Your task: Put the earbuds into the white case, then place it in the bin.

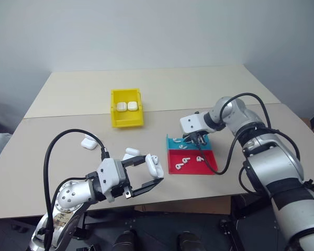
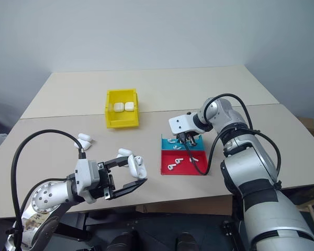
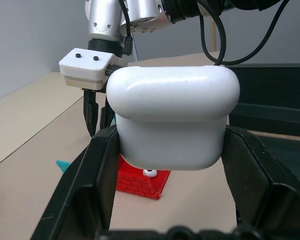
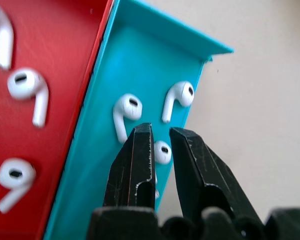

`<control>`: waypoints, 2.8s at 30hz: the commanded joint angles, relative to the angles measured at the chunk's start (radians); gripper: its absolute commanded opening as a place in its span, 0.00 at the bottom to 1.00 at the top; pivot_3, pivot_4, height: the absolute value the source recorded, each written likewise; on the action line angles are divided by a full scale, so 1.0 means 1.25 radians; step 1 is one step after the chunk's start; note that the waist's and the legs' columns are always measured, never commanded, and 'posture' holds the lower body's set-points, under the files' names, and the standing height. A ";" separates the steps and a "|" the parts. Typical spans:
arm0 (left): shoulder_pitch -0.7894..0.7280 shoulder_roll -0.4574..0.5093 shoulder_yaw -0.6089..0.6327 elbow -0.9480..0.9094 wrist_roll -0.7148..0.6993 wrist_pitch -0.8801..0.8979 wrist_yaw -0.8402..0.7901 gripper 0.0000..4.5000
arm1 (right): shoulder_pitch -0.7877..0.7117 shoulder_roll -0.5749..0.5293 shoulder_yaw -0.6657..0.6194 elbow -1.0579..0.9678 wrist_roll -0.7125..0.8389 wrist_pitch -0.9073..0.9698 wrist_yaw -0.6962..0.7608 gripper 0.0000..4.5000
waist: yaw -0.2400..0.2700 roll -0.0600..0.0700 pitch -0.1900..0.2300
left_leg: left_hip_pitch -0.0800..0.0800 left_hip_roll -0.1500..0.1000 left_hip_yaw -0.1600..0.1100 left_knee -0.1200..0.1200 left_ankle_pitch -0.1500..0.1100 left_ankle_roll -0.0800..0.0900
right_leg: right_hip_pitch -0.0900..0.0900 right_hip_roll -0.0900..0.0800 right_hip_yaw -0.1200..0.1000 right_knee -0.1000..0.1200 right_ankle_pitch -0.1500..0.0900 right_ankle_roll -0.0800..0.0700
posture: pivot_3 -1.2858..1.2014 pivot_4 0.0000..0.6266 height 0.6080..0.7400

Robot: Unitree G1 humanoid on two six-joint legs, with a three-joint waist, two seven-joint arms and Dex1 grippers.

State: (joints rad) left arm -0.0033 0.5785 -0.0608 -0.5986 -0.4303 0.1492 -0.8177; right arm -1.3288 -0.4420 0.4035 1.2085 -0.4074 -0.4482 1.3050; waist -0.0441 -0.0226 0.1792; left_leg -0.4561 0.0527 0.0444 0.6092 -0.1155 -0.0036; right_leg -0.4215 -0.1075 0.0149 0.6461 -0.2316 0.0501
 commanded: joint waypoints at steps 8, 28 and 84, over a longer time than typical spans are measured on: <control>-0.004 0.004 0.005 -0.031 0.005 -0.014 0.002 0.61 | -0.014 0.028 0.007 -0.040 0.009 0.096 0.046 0.46 | 0.000 0.000 0.000 | 0.000 0.000 0.000 0.000 0.000 0.000 | 0.000 0.000 0.000 0.000 0.000 0.000 | 0.52 0.24 1.00; 0.009 0.000 0.001 -0.037 0.026 -0.018 0.005 0.61 | -0.018 0.048 0.031 0.010 -0.027 0.168 0.023 0.46 | 0.000 0.000 0.000 | 0.000 0.000 0.000 0.000 0.000 0.000 | 0.000 0.000 0.000 0.000 0.000 0.000 | 0.52 0.24 1.00; -0.191 -0.052 -0.003 0.070 -0.086 0.037 -0.034 0.61 | 0.495 -0.072 -0.552 -1.373 0.975 1.018 -0.163 0.26 | 0.027 -0.001 0.000 | 0.000 0.000 -0.002 0.002 -0.001 -0.001 | 0.002 0.000 0.000 -0.001 -0.001 0.001 | 0.52 0.24 1.00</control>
State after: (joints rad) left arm -0.2232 0.5245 -0.0610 -0.5081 -0.5301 0.2016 -0.8565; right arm -0.7165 -0.5342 -0.2394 -0.4472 0.7208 0.7979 1.1429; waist -0.0108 -0.0232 0.1788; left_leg -0.4566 0.0529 0.0426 0.6112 -0.1167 -0.0053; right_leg -0.4190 -0.1070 0.0145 0.6431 -0.2348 0.0483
